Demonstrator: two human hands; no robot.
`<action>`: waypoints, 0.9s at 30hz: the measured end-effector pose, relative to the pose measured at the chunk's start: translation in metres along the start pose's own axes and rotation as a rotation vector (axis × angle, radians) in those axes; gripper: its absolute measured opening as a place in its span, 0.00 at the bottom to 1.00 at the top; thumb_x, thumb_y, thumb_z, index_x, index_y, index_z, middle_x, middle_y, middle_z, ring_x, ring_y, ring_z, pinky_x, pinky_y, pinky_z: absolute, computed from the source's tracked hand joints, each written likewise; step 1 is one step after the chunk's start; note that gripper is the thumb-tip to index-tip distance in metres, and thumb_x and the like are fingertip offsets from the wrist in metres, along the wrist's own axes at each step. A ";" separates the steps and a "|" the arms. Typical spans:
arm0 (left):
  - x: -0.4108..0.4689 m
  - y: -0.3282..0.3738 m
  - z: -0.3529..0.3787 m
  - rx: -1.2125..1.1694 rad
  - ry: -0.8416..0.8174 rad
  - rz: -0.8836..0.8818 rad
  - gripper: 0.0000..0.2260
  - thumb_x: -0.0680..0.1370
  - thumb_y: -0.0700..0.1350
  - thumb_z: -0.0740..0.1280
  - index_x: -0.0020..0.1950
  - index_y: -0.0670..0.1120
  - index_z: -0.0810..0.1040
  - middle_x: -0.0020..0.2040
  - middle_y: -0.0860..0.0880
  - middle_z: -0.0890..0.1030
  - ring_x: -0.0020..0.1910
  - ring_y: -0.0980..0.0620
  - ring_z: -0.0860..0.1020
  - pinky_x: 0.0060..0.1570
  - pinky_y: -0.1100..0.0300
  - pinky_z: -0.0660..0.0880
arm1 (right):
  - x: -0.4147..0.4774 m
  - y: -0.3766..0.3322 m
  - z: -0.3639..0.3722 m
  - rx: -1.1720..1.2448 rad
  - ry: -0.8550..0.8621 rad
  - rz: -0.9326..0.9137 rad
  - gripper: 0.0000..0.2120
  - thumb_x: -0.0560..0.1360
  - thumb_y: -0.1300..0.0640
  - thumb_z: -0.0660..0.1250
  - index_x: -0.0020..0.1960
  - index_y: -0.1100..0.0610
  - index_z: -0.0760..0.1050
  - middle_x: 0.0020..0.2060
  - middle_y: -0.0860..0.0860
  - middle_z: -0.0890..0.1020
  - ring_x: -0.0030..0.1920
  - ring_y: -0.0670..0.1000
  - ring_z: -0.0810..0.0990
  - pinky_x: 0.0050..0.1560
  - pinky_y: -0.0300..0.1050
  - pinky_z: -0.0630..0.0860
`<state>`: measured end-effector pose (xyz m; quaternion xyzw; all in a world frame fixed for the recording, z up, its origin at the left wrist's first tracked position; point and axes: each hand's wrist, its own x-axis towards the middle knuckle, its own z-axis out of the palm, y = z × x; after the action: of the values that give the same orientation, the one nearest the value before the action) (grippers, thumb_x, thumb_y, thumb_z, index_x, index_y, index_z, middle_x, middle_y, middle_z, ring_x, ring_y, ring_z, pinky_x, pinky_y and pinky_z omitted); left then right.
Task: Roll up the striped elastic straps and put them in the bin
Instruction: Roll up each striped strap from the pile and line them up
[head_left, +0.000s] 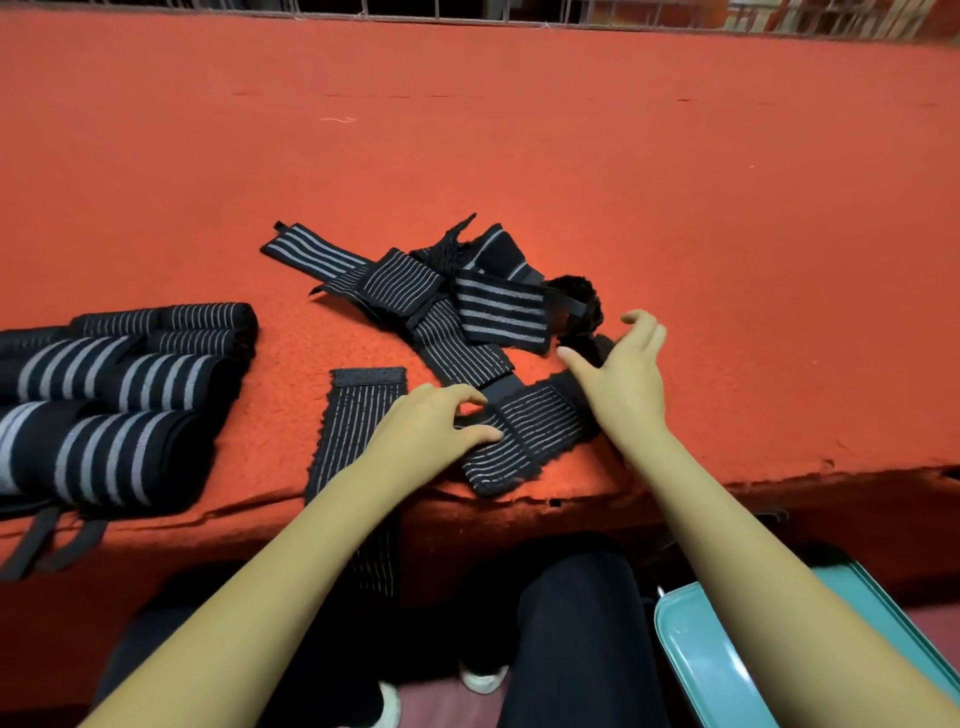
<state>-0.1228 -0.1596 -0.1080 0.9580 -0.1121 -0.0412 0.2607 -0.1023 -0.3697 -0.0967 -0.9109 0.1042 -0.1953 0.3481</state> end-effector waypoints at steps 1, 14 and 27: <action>-0.001 0.001 0.000 -0.007 0.005 0.006 0.20 0.72 0.61 0.69 0.62 0.57 0.77 0.50 0.50 0.75 0.56 0.47 0.75 0.60 0.52 0.71 | 0.006 0.001 0.001 -0.025 -0.010 0.044 0.29 0.74 0.48 0.70 0.67 0.61 0.64 0.63 0.58 0.68 0.56 0.64 0.76 0.47 0.52 0.70; 0.029 0.050 -0.006 -0.304 0.211 0.083 0.18 0.78 0.57 0.64 0.62 0.48 0.77 0.55 0.50 0.77 0.55 0.51 0.76 0.56 0.57 0.70 | -0.018 0.022 -0.011 0.128 -0.183 -0.251 0.10 0.77 0.61 0.66 0.57 0.54 0.79 0.44 0.47 0.82 0.40 0.44 0.77 0.46 0.41 0.70; 0.095 0.090 0.025 -0.151 -0.175 0.040 0.20 0.69 0.54 0.75 0.53 0.46 0.73 0.41 0.54 0.74 0.44 0.52 0.73 0.41 0.57 0.69 | -0.043 0.038 -0.018 0.115 -0.211 -0.239 0.10 0.77 0.59 0.66 0.51 0.51 0.65 0.33 0.44 0.73 0.29 0.42 0.67 0.35 0.47 0.65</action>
<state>-0.0512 -0.2695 -0.0854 0.9260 -0.1501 -0.1279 0.3219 -0.1510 -0.3946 -0.1225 -0.9109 -0.0533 -0.1442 0.3830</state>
